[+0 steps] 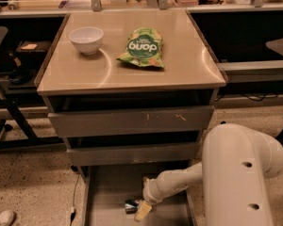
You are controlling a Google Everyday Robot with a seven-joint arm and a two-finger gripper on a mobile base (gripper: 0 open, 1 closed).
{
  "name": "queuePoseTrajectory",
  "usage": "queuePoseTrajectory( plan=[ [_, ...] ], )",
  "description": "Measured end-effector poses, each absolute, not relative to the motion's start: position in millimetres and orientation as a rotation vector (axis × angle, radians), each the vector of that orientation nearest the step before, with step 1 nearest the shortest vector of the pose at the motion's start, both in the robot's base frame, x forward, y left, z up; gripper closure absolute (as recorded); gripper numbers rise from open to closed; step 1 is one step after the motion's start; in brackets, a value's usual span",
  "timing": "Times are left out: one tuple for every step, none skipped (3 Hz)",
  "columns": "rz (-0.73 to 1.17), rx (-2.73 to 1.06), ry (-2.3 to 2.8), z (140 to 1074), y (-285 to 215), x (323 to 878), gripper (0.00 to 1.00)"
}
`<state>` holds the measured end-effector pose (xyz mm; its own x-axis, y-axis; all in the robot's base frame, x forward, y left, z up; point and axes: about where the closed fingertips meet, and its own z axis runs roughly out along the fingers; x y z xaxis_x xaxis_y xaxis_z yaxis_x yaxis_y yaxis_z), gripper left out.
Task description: Pick redbull can from bottom drawer and place on counter
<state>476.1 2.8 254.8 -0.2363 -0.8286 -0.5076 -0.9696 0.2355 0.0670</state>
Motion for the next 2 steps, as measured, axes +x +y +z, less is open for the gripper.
queuePoseTrajectory(
  plan=[
    [0.514,-1.666,2.149,230,2,481,0.0],
    [0.507,-1.675,2.15,209,1,484,0.0]
  ],
)
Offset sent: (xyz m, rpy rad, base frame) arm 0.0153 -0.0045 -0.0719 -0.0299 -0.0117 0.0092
